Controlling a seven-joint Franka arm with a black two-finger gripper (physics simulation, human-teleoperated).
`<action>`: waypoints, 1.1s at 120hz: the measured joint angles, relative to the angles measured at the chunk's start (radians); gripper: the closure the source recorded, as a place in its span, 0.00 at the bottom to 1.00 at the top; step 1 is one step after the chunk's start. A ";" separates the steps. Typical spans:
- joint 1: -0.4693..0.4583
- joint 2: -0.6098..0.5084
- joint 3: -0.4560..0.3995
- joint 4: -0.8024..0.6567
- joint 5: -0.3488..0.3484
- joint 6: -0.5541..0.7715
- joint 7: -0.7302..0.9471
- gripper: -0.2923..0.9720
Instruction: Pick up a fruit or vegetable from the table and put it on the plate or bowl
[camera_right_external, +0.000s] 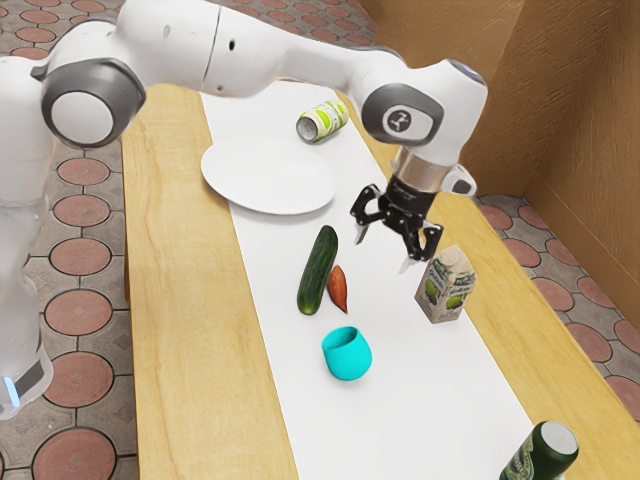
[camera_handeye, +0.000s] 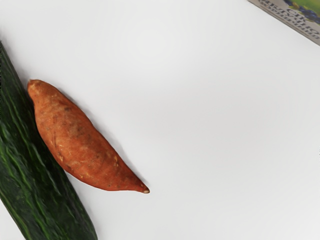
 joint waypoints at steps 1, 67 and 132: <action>0.000 -0.002 0.001 -0.006 -0.003 0.006 -0.008 0.23; -0.003 -0.125 0.024 -0.269 0.088 0.216 -0.380 0.23; -0.045 -0.147 0.012 -0.368 0.122 0.235 -0.602 0.23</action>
